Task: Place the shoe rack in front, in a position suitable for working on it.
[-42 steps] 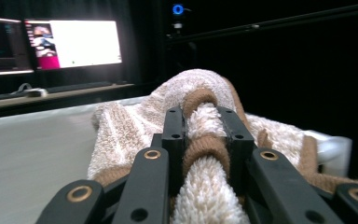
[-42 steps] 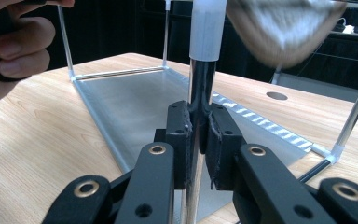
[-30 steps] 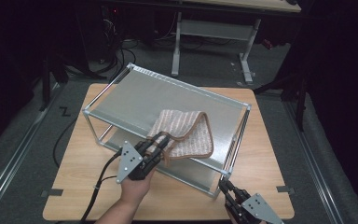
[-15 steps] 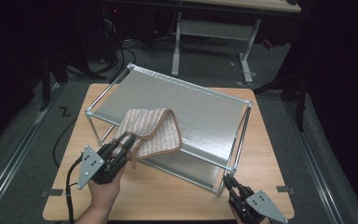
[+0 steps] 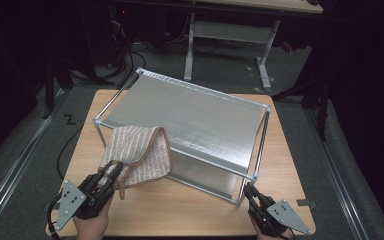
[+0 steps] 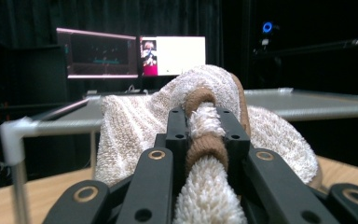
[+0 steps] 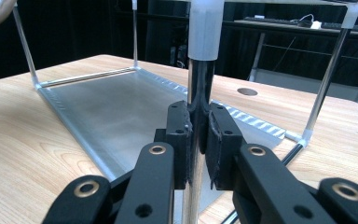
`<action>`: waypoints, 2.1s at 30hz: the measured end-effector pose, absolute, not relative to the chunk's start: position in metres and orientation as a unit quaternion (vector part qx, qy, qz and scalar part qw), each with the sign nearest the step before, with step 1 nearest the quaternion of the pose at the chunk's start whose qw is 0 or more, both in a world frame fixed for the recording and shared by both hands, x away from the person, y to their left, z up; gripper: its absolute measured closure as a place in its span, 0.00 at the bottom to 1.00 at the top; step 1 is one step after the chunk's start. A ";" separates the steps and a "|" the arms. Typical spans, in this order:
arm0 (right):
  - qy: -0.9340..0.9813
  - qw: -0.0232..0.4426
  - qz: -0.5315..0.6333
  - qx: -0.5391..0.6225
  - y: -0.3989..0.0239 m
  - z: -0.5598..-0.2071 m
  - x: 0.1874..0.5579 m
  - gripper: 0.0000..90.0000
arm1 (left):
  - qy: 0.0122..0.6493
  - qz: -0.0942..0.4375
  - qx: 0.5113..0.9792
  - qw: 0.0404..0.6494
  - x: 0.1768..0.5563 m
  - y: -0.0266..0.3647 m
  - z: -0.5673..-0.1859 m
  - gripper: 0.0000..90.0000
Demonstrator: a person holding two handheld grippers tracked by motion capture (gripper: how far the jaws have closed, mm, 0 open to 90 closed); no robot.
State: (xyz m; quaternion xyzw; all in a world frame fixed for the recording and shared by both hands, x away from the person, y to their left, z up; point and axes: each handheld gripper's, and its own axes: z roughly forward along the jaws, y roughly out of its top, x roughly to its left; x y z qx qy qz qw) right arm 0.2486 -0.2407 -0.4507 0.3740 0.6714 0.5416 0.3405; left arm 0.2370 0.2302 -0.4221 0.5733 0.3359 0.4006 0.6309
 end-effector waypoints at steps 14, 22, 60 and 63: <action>0.669 0.343 0.540 0.379 -0.245 -0.450 0.252 0.90 | 0.373 0.377 0.610 0.589 0.247 0.244 -0.469 0.86; 0.662 0.346 0.539 0.388 -0.251 -0.450 0.257 0.90 | 0.390 0.368 0.605 0.588 0.244 0.247 -0.475 0.85; 0.658 0.343 0.532 0.408 -0.258 -0.455 0.263 0.84 | 0.428 0.383 0.583 0.574 0.270 0.273 -0.448 0.59; 0.658 0.344 0.530 0.409 -0.259 -0.455 0.261 0.85 | 0.430 0.390 0.586 0.565 0.283 0.276 -0.445 0.60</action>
